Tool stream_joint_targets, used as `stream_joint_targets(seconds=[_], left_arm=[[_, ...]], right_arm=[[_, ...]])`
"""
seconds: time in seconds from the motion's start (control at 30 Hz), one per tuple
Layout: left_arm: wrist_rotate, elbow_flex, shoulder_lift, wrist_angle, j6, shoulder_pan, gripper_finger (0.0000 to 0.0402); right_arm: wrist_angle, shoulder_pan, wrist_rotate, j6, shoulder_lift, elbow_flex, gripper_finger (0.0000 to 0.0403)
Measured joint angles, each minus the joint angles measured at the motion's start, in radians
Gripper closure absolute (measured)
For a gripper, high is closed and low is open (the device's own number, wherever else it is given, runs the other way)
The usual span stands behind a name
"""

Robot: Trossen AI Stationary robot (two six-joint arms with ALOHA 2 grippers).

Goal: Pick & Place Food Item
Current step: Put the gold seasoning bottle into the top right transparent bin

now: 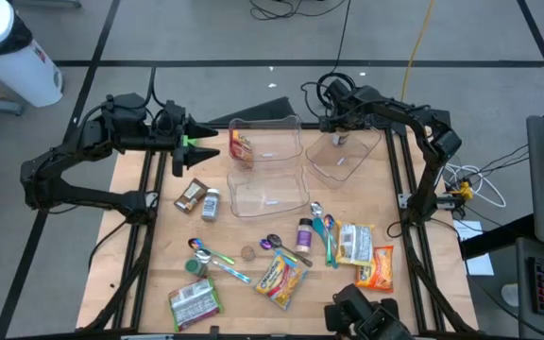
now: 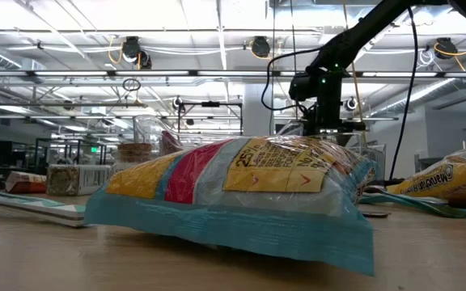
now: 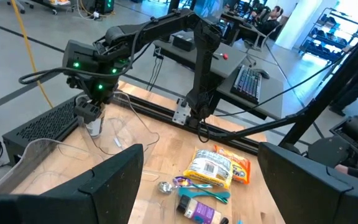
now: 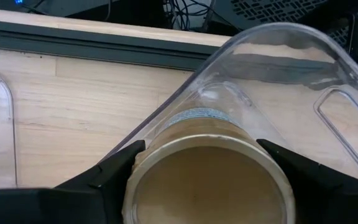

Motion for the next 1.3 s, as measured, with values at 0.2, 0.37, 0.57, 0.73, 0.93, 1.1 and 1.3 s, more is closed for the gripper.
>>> stream_joint_targets(seconds=[0.2, 0.37, 0.57, 0.73, 0.93, 1.1, 1.3], left_arm=[[0.000, 0.000, 0.000, 0.000, 0.001, 0.000, 0.0078], [0.000, 0.000, 0.000, 0.001, 0.001, 0.000, 0.0078], [0.000, 0.000, 0.000, 0.001, 0.002, 0.000, 0.0078], [0.000, 0.000, 0.000, 0.007, 0.001, 0.000, 0.0078], [0.000, 0.000, 0.000, 0.024, 0.001, 0.000, 0.0078], [-0.001, 0.000, 0.000, 0.024, 0.001, 0.000, 0.0078], [-0.001, 0.000, 0.000, 0.024, 0.001, 0.000, 0.0078]], right_arm=[[0.001, 0.000, 0.000, -0.018, 0.001, 0.000, 0.0130], [0.007, -0.003, 0.000, -0.024, 0.003, -0.001, 0.0103], [0.019, -0.003, -0.002, -0.046, 0.006, -0.003, 0.0088], [0.020, -0.003, -0.003, -0.050, 0.006, -0.003, 0.0085], [0.021, -0.002, -0.005, -0.066, -0.004, -0.003, 0.0084], [0.024, -0.012, -0.004, -0.094, -0.031, -0.002, 0.0083], [0.014, -0.030, -0.003, -0.113, -0.073, -0.001, 0.0083]])
